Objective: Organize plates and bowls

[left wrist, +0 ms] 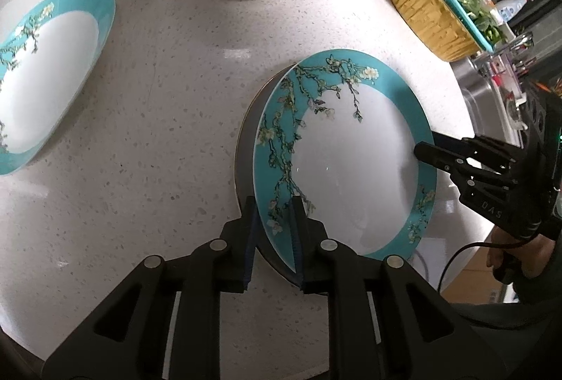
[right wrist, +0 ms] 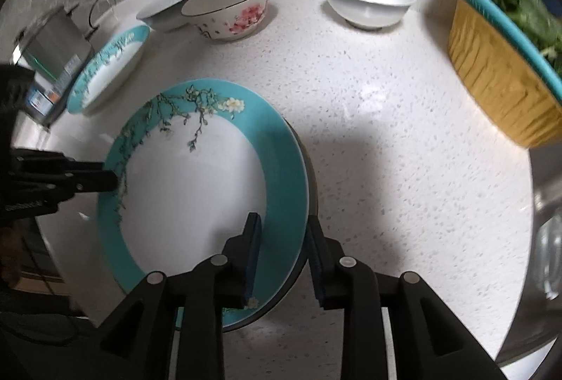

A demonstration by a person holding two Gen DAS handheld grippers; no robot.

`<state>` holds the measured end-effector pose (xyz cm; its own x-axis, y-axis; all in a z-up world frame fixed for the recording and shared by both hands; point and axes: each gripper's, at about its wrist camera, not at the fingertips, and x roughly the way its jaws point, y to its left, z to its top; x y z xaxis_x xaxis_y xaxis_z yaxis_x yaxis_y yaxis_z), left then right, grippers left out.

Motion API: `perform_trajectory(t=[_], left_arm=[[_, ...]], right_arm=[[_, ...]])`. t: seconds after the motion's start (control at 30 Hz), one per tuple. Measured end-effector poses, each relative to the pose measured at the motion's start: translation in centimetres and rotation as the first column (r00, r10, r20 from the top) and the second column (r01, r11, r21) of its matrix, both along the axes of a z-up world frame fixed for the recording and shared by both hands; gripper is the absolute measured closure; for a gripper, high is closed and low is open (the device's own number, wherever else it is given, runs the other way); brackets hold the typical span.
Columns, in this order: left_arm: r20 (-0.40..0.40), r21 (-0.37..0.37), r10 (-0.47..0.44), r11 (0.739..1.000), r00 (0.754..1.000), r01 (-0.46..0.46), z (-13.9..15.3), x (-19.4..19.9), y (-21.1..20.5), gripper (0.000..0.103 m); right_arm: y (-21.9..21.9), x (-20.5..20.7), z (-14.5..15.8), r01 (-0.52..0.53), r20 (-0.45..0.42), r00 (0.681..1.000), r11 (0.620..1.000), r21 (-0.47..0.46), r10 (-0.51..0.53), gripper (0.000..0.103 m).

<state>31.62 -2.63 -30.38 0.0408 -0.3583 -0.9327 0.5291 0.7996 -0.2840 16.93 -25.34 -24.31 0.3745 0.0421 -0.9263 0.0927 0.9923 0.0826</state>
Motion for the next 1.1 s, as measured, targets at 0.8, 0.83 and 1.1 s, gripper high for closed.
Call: perform_trajectory(t=[0.8, 0.83, 1.1], left_arm=[[0.126, 0.028, -0.019, 0.999, 0.992, 0.015, 0.2, -1.7, -0.1, 0.075], [0.134, 0.033, -0.021, 0.999, 0.991, 0.017, 0.3, -1.8, -0.1, 0.067], [0.142, 0.023, 0.01, 1.0, 0.99, -0.014, 0.6, -2.1, 0.3, 0.016]], right_arm=[[4.1, -0.7, -0.6, -0.084, 0.063, 0.992, 0.952, -0.293, 0.107, 0.07], [4.2, -0.7, -0.6, -0.089, 0.065, 0.991, 0.949, -0.302, 0.114, 0.069], [4.4, -0.9, -0.5, -0.089, 0.08, 0.99, 0.952, -0.292, 0.117, 0.059]])
